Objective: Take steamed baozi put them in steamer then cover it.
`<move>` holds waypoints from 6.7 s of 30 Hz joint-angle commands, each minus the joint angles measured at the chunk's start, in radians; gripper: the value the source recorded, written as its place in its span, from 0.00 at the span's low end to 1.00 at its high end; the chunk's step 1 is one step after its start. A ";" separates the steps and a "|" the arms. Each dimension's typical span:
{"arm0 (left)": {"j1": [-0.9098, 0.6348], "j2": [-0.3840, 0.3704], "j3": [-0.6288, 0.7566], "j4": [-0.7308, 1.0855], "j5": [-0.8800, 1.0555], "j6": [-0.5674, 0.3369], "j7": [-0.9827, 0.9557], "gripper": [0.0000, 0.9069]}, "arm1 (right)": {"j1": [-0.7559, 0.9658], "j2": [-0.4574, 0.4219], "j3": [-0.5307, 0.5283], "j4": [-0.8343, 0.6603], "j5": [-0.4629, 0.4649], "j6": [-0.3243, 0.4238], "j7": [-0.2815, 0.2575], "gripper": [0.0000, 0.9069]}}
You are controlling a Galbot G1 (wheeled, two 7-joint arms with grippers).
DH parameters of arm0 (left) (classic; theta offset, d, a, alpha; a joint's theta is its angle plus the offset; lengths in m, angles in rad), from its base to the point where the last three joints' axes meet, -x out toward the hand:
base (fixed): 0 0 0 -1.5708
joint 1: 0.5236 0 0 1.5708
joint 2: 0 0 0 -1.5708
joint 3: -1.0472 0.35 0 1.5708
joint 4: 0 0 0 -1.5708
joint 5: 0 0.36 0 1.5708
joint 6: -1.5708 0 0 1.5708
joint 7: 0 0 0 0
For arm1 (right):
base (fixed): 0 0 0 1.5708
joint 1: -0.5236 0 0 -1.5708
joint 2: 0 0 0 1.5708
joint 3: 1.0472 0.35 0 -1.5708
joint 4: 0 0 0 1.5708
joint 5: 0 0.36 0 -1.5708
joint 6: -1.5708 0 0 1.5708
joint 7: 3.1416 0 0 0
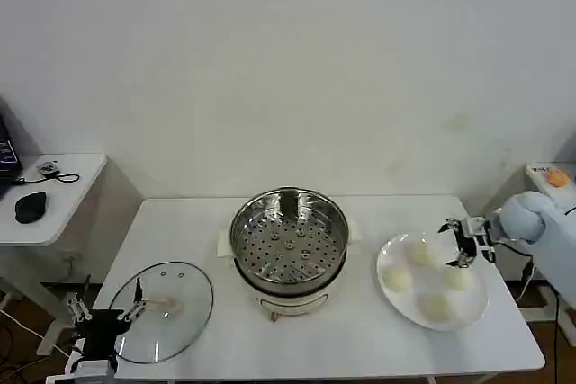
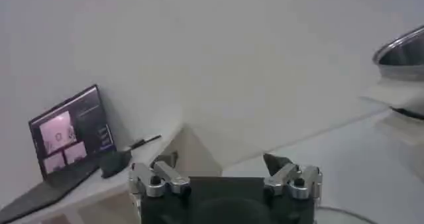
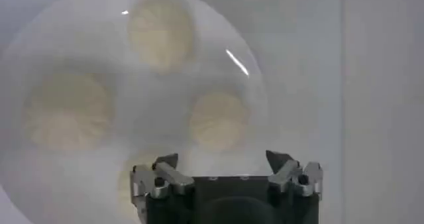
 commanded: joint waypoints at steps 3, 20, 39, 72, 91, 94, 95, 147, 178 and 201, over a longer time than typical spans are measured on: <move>0.004 0.003 -0.029 -0.002 -0.014 0.011 0.006 1.00 | 0.085 0.131 -0.099 -0.141 -0.014 0.006 -0.022 1.00; 0.010 -0.011 -0.034 -0.010 -0.015 0.009 0.004 1.00 | 0.060 0.133 -0.095 -0.146 -0.040 -0.012 -0.005 0.71; 0.005 -0.008 -0.031 -0.007 -0.020 0.010 0.004 1.00 | 0.244 -0.009 -0.177 0.077 0.073 0.012 -0.049 0.68; 0.037 0.064 -0.066 0.006 -0.269 0.042 0.043 1.00 | 0.685 0.512 -0.610 0.103 0.272 0.164 0.017 0.68; 0.044 0.063 -0.103 0.023 -0.271 0.042 0.042 1.00 | 0.577 0.593 -0.653 -0.047 -0.031 0.473 0.088 0.70; 0.043 0.062 -0.103 0.024 -0.271 0.042 0.042 1.00 | 0.568 0.613 -0.644 -0.076 -0.052 0.499 0.105 0.71; 0.042 0.062 -0.103 0.026 -0.270 0.041 0.042 1.00 | 0.567 0.618 -0.642 -0.083 -0.063 0.507 0.108 0.71; -0.015 0.126 -0.038 0.001 -0.280 0.066 0.067 1.00 | 0.850 -0.123 -0.809 0.456 0.371 -0.035 0.057 1.00; -0.043 0.151 -0.052 0.041 -0.280 0.071 0.080 1.00 | 0.306 -0.160 -0.593 0.367 0.299 -0.189 0.069 1.00; -0.042 0.149 -0.068 0.051 -0.281 0.072 0.080 1.00 | 0.217 -0.009 -0.532 0.244 0.245 -0.181 0.087 0.91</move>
